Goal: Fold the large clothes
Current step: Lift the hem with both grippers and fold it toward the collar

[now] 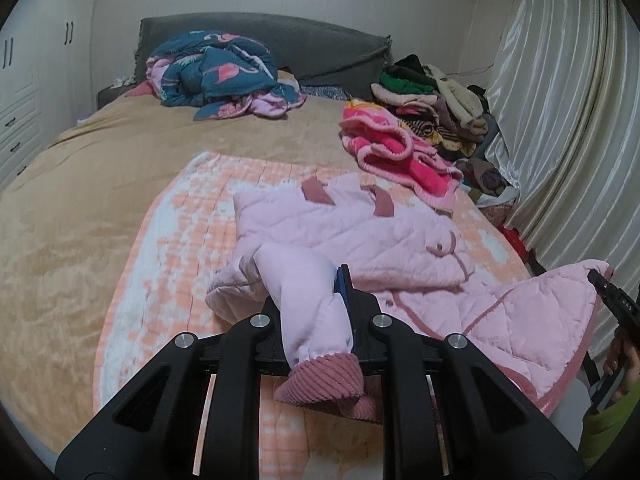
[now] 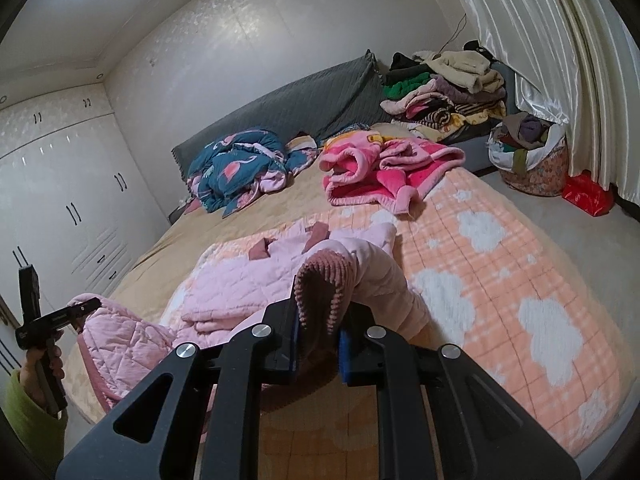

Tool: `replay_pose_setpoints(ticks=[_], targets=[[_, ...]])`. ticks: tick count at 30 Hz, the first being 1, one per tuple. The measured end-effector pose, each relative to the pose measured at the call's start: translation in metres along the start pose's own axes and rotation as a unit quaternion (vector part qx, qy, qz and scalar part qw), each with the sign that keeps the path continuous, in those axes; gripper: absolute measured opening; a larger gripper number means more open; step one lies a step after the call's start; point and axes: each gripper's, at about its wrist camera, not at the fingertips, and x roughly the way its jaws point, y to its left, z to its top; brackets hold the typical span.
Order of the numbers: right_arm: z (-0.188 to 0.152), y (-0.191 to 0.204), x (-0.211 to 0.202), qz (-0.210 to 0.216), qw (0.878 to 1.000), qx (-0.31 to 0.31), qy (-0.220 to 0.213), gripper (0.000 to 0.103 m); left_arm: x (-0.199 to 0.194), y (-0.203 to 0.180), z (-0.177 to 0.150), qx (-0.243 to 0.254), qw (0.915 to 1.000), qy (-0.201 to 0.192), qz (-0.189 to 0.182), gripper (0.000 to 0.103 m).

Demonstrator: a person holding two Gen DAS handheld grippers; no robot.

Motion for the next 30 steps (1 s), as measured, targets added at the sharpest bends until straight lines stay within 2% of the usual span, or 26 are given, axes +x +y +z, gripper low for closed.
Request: replay_pose_setpoints(ticks=[5, 16, 30], targets=[[0.021, 0.003, 0.009, -0.003, 1.000, 0.005, -0.010, 0.013, 0.003, -0.004, 0.017, 0.008, 1.0000, -0.005, 0.002, 0.009], [0.059, -0.001, 0.034, -0.013, 0.999, 0.028, -0.018, 0.013, 0.023, 0.009, 0.058, -0.015, 0.9995, -0.024, 0.014, 0.009], [0.100, -0.008, 0.094, -0.040, 0.999, 0.012, -0.016, 0.013, 0.056, 0.020, 0.086, -0.011, 0.9964, -0.050, 0.067, 0.010]])
